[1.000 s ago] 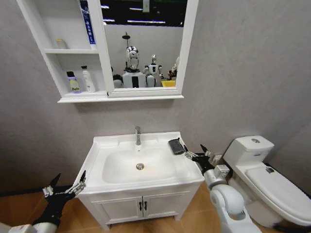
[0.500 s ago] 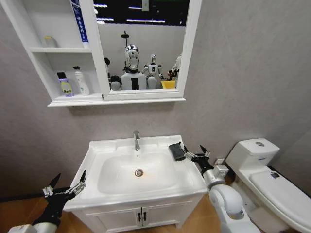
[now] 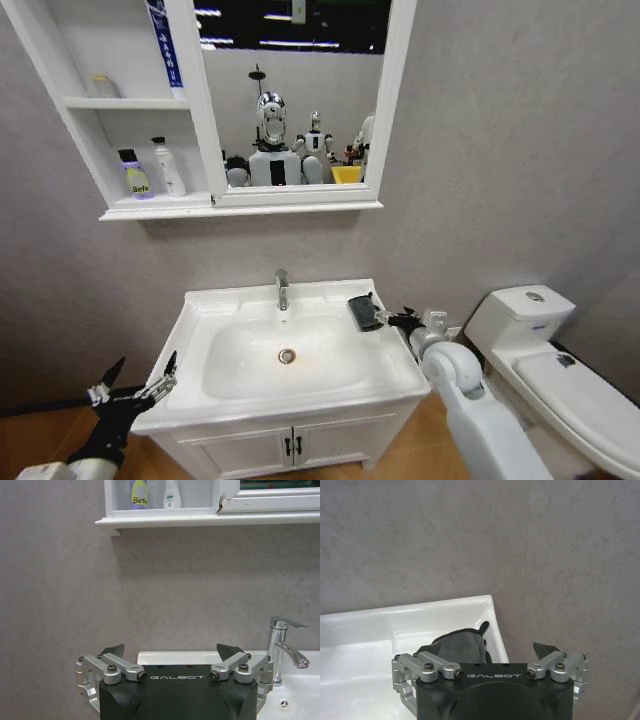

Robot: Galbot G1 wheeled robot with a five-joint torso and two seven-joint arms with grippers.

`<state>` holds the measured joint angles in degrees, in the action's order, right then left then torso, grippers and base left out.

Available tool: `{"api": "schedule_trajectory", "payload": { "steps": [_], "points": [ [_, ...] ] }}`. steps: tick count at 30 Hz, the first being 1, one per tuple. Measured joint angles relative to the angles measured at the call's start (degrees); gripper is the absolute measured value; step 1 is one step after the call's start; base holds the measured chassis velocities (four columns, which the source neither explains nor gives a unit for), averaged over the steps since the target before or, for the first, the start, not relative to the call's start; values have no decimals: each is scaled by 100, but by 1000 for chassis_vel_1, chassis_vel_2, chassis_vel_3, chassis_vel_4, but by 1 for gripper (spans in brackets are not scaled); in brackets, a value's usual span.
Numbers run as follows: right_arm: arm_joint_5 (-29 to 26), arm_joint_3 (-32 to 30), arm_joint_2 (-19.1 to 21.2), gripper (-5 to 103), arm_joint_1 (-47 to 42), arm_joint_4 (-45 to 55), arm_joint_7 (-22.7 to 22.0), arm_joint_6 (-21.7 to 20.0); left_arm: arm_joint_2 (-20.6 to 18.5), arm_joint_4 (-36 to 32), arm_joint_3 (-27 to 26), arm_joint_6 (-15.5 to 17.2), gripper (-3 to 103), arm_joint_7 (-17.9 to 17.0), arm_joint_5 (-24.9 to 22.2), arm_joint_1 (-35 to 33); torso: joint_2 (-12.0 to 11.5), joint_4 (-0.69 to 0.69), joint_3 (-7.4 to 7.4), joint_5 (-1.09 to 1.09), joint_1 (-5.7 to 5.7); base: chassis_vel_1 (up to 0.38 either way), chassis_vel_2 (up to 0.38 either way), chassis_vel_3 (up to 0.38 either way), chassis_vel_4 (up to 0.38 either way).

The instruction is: Move facial cleanser and shampoo from washbasin to cabinet, then wipe washbasin with towel.

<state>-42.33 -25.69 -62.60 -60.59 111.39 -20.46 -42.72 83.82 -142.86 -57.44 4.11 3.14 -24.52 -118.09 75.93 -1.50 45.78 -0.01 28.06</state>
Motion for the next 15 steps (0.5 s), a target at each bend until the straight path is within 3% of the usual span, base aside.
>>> {"api": "schedule_trajectory", "payload": {
  "steps": [6, 15],
  "points": [
    [-217, 584, 523, 100, 482, -446, 60, 3, 0, 0, 0, 0, 100, -1, 0, 0, 0, -1, 0, 0, 0, 0, 0, 0, 0],
    [-454, 1173, 728, 100, 936, -797, 100, 28, 0, 0, 0, 0, 100, -1, 0, 0, 0, 0, 0, -1, 0, 0, 0, 0, 0]
  ]
}}
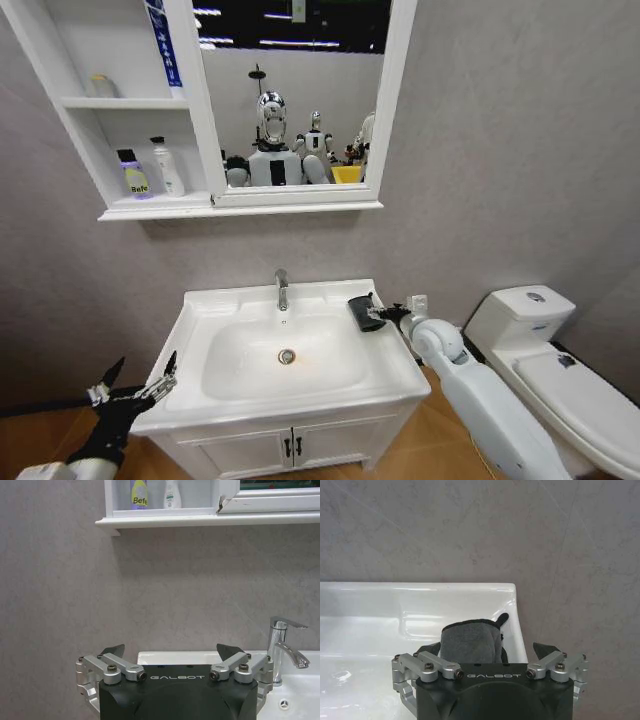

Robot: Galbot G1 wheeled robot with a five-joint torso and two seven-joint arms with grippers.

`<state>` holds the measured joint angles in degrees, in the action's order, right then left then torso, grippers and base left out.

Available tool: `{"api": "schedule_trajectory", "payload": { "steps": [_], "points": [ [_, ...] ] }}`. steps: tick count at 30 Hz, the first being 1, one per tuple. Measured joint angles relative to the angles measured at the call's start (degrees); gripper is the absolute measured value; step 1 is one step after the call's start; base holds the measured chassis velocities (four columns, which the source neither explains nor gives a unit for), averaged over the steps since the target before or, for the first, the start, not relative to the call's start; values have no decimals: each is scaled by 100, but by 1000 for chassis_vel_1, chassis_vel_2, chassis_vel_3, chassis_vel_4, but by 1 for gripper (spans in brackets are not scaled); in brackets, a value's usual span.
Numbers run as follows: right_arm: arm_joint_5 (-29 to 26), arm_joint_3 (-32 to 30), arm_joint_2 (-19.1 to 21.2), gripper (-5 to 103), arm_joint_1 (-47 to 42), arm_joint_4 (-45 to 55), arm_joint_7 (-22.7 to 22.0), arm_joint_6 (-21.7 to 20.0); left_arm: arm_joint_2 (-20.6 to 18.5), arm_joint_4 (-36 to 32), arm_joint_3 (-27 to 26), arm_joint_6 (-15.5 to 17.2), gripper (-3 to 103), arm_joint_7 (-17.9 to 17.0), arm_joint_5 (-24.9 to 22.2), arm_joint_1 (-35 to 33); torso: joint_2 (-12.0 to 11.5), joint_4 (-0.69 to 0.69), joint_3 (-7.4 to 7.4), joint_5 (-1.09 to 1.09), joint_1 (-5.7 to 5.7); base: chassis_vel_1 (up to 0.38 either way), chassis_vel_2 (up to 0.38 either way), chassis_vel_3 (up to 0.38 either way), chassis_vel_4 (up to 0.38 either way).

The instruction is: Move facial cleanser and shampoo from washbasin to cabinet, then wipe washbasin with towel.

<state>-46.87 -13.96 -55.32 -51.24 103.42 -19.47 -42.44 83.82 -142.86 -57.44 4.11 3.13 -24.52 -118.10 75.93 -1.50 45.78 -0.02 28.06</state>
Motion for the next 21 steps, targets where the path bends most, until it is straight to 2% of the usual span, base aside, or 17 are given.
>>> {"api": "schedule_trajectory", "payload": {
  "steps": [12, 20, 21],
  "points": [
    [-41, 259, -45, 100, 106, -242, -55, 18, 0, 0, 0, 0, 100, 0, 0, 0, 0, 0, 0, 0, 0, 0, 0, 0, 0],
    [137, 321, -105, 100, 137, -476, 91, 25, 0, 0, 0, 0, 100, 0, 0, 0, 0, 0, 0, 0, 0, 0, 0, 0, 0],
    [174, 326, -122, 95, 137, -507, 144, 25, 0, 0, 0, 0, 100, 0, 0, 0, 0, 0, 0, 0, 0, 0, 0, 0, 0]
  ]
}}
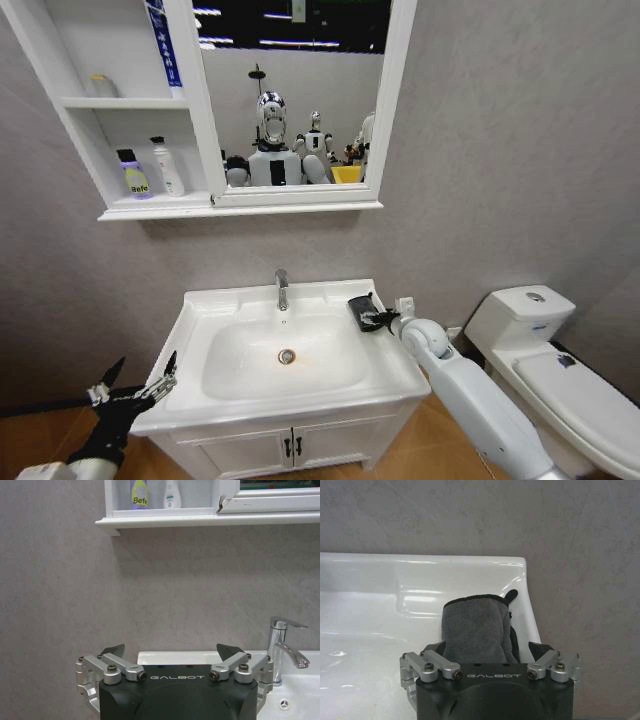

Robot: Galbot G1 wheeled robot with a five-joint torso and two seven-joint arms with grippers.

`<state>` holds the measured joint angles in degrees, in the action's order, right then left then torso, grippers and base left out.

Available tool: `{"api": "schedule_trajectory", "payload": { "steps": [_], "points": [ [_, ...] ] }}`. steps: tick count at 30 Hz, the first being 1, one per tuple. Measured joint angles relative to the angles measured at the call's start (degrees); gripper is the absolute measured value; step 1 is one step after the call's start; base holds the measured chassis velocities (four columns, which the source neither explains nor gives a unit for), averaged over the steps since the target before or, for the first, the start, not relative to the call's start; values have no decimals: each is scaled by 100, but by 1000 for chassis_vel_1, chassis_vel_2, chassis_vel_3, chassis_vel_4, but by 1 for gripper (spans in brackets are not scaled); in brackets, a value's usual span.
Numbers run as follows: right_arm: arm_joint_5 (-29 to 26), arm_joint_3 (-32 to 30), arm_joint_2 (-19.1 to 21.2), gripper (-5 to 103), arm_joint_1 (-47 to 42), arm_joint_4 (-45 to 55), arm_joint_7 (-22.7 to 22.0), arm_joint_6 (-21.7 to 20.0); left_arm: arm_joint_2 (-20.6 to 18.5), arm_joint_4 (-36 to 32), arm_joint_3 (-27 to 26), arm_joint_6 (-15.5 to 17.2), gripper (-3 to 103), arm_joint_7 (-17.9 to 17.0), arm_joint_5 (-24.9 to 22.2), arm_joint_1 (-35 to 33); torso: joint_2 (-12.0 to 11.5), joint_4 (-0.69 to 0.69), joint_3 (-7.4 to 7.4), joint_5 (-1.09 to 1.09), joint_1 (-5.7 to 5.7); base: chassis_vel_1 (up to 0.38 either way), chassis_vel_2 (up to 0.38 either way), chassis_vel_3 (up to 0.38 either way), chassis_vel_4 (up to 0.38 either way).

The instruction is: Move facial cleanser and shampoo from washbasin to cabinet, then wipe washbasin with towel.

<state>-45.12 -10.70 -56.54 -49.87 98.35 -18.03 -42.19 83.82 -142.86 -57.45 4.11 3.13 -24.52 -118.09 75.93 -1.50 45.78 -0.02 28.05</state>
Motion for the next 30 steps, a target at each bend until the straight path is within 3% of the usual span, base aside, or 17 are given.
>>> {"api": "schedule_trajectory", "payload": {
  "steps": [1, 2, 3, 11, 16, 18, 25, 26, 30],
  "points": [
    [0, 0, 0, 95, 0, 0, 0, 0, 0, 0, 0, 0, 100, 0, 0, 0, 0, 0, 0, 0, 0, 0, 0, 0, 0],
    [44, 17, -22, 85, 5, -40, 57, 1, 0, 0, 0, 0, 100, 0, 0, 0, 0, 0, 0, 0, 0, 0, 0, 0, 0],
    [44, 17, -22, 85, 5, -40, 57, 1, 0, 0, 0, 0, 100, 0, 0, 0, 0, 0, 0, 0, 0, 0, 0, 0, 0],
    [79, 84, -91, 52, 30, -109, 105, 4, 0, 0, 0, 0, 100, 0, 0, 0, 0, 0, 0, 0, 0, 0, 0, 0, 0],
    [76, 82, -105, 42, 33, -140, 109, 6, 0, 0, 0, 0, 100, 0, 0, 0, 0, 0, 0, -1, 0, 0, 0, 0, 0],
    [74, 76, -122, 31, 37, -156, 112, 7, 0, 0, 0, 0, 100, 0, 0, 0, 0, 0, 0, 0, 0, 0, 0, 0, 0],
    [67, 47, -150, 9, 16, -176, 115, 8, 0, 0, 0, 0, 100, 0, 0, 0, 0, 0, 0, 0, 0, 0, 0, 0, 0],
    [49, 42, -153, 1, -5, -153, 96, 8, 0, 0, 0, 0, 100, 0, 0, 0, 0, 0, 0, 0, 0, 0, 0, 0, 0],
    [-112, 42, -152, 1, -97, 126, -68, 7, 0, 0, 0, 0, 100, 0, 0, 0, 0, 0, 0, 0, 0, 0, 0, 0, 0]
  ]
}}
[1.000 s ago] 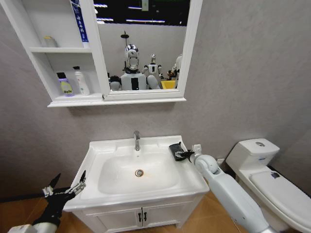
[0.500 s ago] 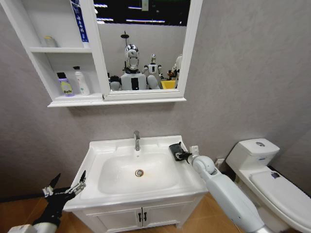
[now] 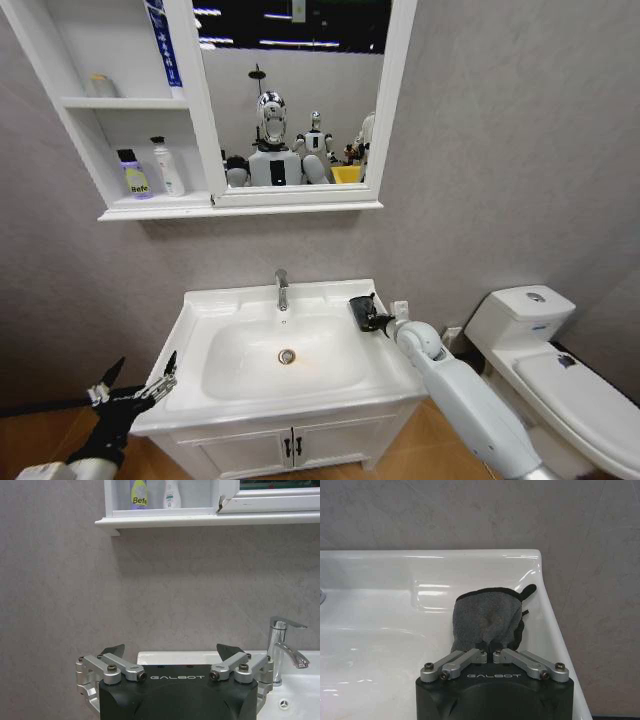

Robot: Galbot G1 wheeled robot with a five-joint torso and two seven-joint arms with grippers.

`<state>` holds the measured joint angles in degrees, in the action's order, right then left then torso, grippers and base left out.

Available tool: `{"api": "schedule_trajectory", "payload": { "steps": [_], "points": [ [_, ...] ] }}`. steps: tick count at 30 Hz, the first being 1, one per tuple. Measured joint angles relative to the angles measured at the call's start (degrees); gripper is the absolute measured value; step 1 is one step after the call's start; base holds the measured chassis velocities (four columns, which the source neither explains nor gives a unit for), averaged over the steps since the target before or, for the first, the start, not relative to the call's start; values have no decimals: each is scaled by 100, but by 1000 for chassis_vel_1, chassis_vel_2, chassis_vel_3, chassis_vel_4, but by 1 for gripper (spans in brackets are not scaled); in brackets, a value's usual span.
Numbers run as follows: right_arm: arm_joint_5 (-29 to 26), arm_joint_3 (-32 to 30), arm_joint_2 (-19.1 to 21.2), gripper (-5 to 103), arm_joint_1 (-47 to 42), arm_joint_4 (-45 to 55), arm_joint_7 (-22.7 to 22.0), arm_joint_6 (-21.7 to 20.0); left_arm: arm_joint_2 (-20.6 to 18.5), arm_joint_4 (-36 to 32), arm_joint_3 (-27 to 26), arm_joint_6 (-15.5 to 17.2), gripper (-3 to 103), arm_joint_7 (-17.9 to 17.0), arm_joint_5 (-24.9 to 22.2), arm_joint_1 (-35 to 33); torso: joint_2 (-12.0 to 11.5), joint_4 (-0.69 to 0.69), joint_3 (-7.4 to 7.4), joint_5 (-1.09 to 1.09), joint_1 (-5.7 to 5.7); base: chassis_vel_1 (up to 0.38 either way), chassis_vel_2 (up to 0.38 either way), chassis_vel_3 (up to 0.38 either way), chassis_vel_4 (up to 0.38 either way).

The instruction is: Move facial cleanser and shampoo from washbasin to cabinet, then wipe washbasin with towel.

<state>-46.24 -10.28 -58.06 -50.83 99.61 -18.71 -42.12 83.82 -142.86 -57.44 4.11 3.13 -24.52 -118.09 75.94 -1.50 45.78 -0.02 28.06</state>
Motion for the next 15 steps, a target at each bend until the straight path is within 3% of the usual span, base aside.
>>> {"api": "schedule_trajectory", "payload": {
  "steps": [4, 5, 7, 15],
  "points": [
    [-107, 66, -5, 0, -81, 332, -206, 0, 0, 0, 0, 0, 100, 0, 0, 0, 0, 0, 0, -1, 0, 0, 0, 0, 0],
    [-189, 205, -64, 0, -230, 753, -575, 0, 0, 0, 0, 0, 100, 0, 0, 0, 0, 0, 0, -1, 0, 0, 0, 0, 0],
    [-245, 324, -110, 0, -346, 1026, -745, 0, 0, 0, 0, 0, 100, 0, 0, 0, 0, 0, 0, -1, 0, 0, 0, 0, 0],
    [-510, 741, -357, 0, -492, 1295, -1205, -1, 0, 0, 0, 0, 100, 0, 0, 0, 0, 0, 0, -1, 0, 0, 0, 0, 0]
  ]
}}
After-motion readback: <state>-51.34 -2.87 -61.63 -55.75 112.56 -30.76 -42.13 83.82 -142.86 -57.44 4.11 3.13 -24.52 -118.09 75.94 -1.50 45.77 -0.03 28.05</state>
